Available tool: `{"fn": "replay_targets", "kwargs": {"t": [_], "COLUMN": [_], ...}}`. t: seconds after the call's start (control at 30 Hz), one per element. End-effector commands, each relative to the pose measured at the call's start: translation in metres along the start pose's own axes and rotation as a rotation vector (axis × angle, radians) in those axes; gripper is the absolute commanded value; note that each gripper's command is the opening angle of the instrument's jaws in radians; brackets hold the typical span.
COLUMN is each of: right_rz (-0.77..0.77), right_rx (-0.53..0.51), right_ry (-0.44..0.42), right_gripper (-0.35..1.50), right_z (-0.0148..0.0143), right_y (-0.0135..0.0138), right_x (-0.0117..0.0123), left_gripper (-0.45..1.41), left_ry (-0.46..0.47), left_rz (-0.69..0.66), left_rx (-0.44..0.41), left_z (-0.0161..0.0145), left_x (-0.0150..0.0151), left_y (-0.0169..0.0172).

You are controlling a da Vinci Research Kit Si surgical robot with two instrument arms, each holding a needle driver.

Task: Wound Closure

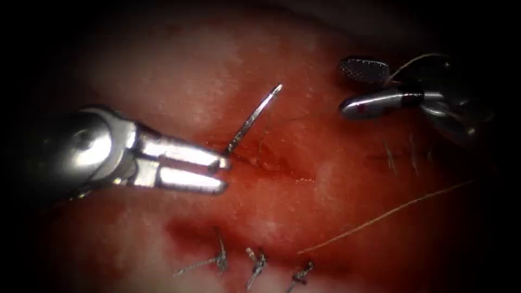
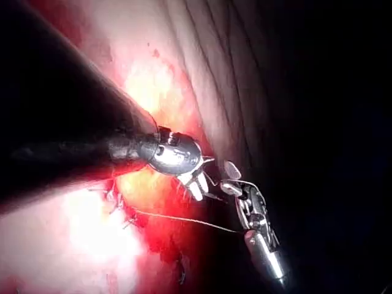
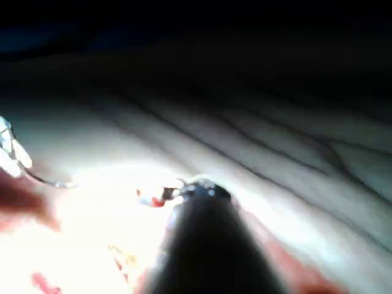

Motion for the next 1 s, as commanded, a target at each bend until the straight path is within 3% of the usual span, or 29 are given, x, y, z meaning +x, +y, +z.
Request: {"fn": "replay_targets", "kwargs": {"t": [0.03, 0.17, 0.23, 0.33, 0.43, 0.47, 0.5, 0.53, 0.57, 0.6, 0.63, 0.8, 0.87, 0.9, 1.0], "right_rz": [-0.019, -0.026, -0.008, -0.101, -0.217, -0.244, -0.261, -0.29, -0.29, -0.291, -0.285, -0.254, -0.198, -0.158, -0.05], "right_rx": [-0.006, -0.009, -0.01, -0.02, -0.234, -0.259, -0.296, -0.372, -0.372, -0.383, -0.38, -0.236, -0.175, -0.151, -0.105], "right_ry": [0.013, 0.014, 0.023, 0.013, -0.069, -0.085, -0.118, -0.231, -0.231, -0.283, -0.395, -0.655, -0.681, -0.649, -0.453], "right_gripper": [1.48, 1.48, 1.43, 1.43, 1.47, 1.47, 1.47, 1.48, 1.48, 1.48, 1.48, 1.45, 1.31, 1.31, 1.3], "right_z": [0.0006, 0.0006, 0.0008, 0.0005, -0.0014, -0.0017, -0.0021, -0.0028, -0.0028, -0.003, -0.0034, -0.0036, -0.003, -0.0023, -0.0009], "right_y": [0.0001, -0.0007, -0.0007, 0.0001, 0.0032, 0.0037, 0.0042, 0.005, 0.005, 0.005, 0.0048, 0.0015, -0.0003, -0.0011, -0.0013], "right_x": [0.001, -0.0002, -0.0003, -0.0009, -0.0018, -0.002, -0.0024, -0.0036, -0.0036, -0.0042, -0.0056, -0.0094, -0.0102, -0.0103, -0.0088], "left_gripper": [-0.35, -0.35, -0.35, -0.35, -0.35, -0.35, -0.35, -0.35, -0.35, -0.35, -0.35, -0.35, -0.35, -0.35, -0.35], "left_ry": [-0.007, -0.033, -0.055, -0.069, -0.067, -0.068, -0.067, -0.066, -0.066, -0.066, -0.064, -0.063, -0.064, -0.067, -0.077], "left_rz": [0.017, 0.06, 0.07, 0.077, 0.079, 0.079, 0.08, 0.081, 0.081, 0.081, 0.081, 0.081, 0.087, 0.101, 0.163], "left_rx": [0.021, 0.091, 0.128, 0.145, 0.138, 0.139, 0.137, 0.133, 0.133, 0.133, 0.13, 0.128, 0.129, 0.131, 0.138], "left_z": [0.0001, -0.0006, -0.0003, -0.0001, -0.0003, -0.0002, -0.0002, -0.0001, -0.0001, 0.0, 0.0, 0.0, 0.0001, 0.0003, 0.001], "left_x": [0.0002, 0.0008, -0.0001, -0.0014, -0.0021, -0.0021, -0.0022, -0.0023, -0.0023, -0.0023, -0.0023, -0.0023, -0.0023, -0.0025, -0.0035], "left_y": [-0.0008, -0.0018, -0.0021, -0.002, -0.0021, -0.0021, -0.002, -0.0019, -0.0019, -0.0019, -0.0019, -0.0019, -0.0019, -0.0017, -0.0011]}}
